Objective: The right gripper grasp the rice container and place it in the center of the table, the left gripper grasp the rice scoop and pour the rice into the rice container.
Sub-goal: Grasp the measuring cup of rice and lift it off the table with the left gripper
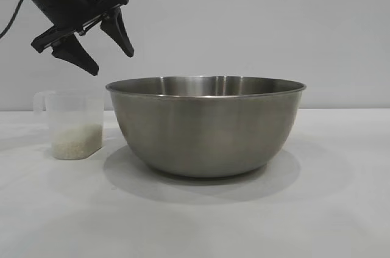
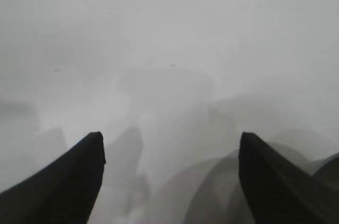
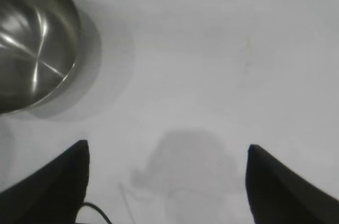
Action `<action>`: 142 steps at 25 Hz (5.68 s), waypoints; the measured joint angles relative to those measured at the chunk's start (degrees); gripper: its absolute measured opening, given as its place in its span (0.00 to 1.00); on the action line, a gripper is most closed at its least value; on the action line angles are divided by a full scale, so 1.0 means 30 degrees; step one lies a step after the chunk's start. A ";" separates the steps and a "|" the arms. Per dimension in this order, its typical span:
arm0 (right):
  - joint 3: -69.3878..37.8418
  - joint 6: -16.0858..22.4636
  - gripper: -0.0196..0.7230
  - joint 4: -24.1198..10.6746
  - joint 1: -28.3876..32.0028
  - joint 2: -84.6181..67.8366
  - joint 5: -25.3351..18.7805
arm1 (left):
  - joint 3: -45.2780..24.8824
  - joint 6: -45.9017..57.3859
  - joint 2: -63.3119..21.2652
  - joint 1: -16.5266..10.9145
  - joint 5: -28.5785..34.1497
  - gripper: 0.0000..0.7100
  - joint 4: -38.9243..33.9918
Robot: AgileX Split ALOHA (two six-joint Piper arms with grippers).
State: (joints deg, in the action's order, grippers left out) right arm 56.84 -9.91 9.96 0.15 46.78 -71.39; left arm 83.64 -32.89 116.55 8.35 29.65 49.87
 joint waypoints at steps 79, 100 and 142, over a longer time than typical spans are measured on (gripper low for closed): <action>-0.9593 0.0653 0.78 -0.1249 0.0000 -1.4015 0.1961 | 0.0161 0.7742 -0.6019 0.0000 1.1999 0.65 -1.3752; -0.9593 0.0653 0.78 -0.1292 0.0000 -1.4015 0.1994 | -1.4069 0.8385 -1.6524 0.0000 -0.0112 0.57 -1.2198; -0.9593 0.0653 0.78 -0.1292 0.0033 -1.4015 0.1994 | -2.5516 1.0893 -0.6234 0.2575 -3.1579 0.50 -1.6470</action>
State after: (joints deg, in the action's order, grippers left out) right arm 28.06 -7.96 6.08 0.25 4.73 -65.41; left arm 7.10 -0.21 97.85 16.07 -65.09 0.46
